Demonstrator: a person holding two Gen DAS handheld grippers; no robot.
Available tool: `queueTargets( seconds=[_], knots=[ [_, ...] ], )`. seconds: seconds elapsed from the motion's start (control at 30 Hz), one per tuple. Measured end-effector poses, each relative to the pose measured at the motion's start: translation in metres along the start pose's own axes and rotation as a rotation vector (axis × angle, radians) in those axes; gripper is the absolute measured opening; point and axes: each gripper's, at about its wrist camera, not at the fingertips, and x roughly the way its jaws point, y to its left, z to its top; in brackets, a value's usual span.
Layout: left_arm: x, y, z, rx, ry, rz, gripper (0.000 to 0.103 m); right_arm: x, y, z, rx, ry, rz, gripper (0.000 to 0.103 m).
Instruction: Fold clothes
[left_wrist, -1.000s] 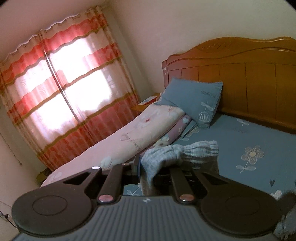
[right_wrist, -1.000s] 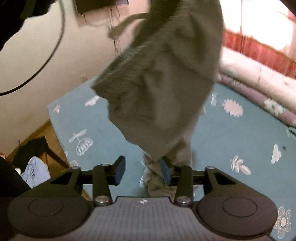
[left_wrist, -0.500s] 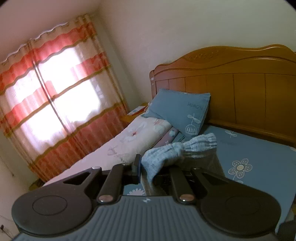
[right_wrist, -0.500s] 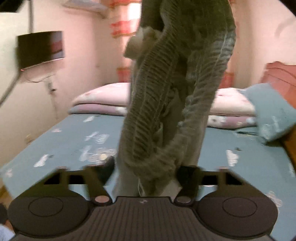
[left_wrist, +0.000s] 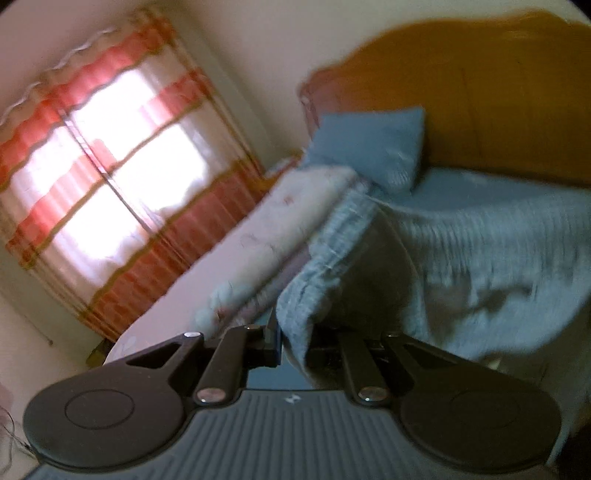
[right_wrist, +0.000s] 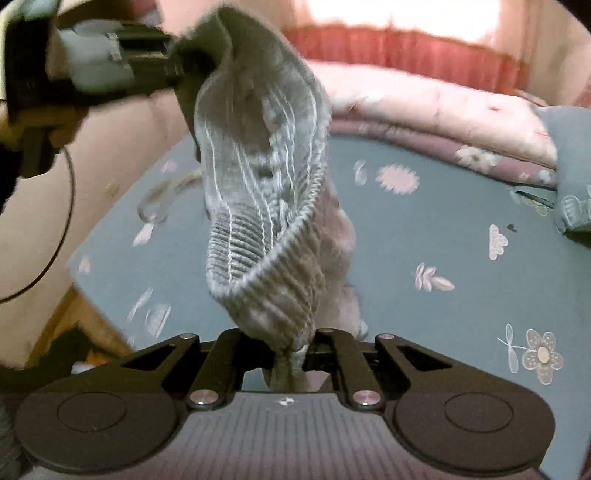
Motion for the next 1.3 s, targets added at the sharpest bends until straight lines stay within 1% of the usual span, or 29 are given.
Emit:
queueTargets(
  seconds=[0.07,0.17,0.27,0.33,0.47,0.57,0.6,0.7,0.8,0.83,0.87,0.9,0.97,1.03,1.13,1.2,1.3],
  knots=[
    [-0.008,0.006,-0.013,0.015,0.021,-0.037,0.009,-0.012,0.014,0.013,-0.019,0.044,0.004,0.011],
    [-0.024,0.016,-0.025,0.050,0.027,-0.053,0.009,-0.032,0.026,0.031,-0.026,0.084,0.011,0.011],
    [-0.044,0.038,-0.022,0.050,-0.005,-0.035,0.009,-0.055,0.040,0.044,-0.059,0.085,0.002,0.011],
    [-0.059,0.056,-0.016,0.043,-0.039,-0.003,0.009,-0.070,0.053,0.052,-0.090,0.066,-0.007,0.011],
    [-0.089,0.088,-0.002,0.048,-0.117,0.085,0.009,-0.105,0.081,0.078,-0.140,-0.005,-0.028,0.011],
    [-0.110,0.109,0.014,0.088,-0.197,0.192,0.010,-0.129,0.098,0.096,-0.169,-0.087,-0.050,0.011],
    [-0.115,0.116,0.019,0.088,-0.219,0.216,0.010,-0.138,0.102,0.103,-0.173,-0.117,-0.049,0.011],
    [-0.130,0.137,0.039,0.076,-0.286,0.265,0.010,-0.161,0.110,0.119,-0.176,-0.192,-0.045,0.011],
    [-0.133,0.148,0.052,0.062,-0.355,0.279,0.010,-0.181,0.118,0.127,-0.186,-0.263,-0.031,0.011],
    [-0.131,0.149,0.055,0.054,-0.371,0.271,0.010,-0.183,0.117,0.128,-0.178,-0.279,-0.019,0.011],
    [-0.124,0.149,0.055,0.042,-0.376,0.246,0.010,-0.181,0.114,0.126,-0.165,-0.282,-0.005,0.011],
    [-0.116,0.147,0.053,0.031,-0.377,0.217,0.010,-0.176,0.110,0.124,-0.145,-0.271,0.010,0.011],
    [-0.093,0.139,0.044,0.018,-0.353,0.155,0.010,-0.158,0.100,0.122,-0.094,-0.215,0.032,0.011],
    [-0.063,0.123,0.033,0.011,-0.304,0.071,0.010,-0.133,0.088,0.117,-0.024,-0.143,0.058,0.011],
    [-0.011,0.090,0.014,0.026,-0.215,-0.067,0.010,-0.080,0.060,0.099,0.104,-0.018,0.107,0.011],
    [0.023,0.063,0.001,0.056,-0.158,-0.137,0.010,-0.046,0.041,0.085,0.187,0.052,0.137,0.011],
    [0.073,0.023,-0.016,0.090,-0.080,-0.229,0.010,0.005,0.011,0.056,0.300,0.132,0.166,0.011]
  ],
)
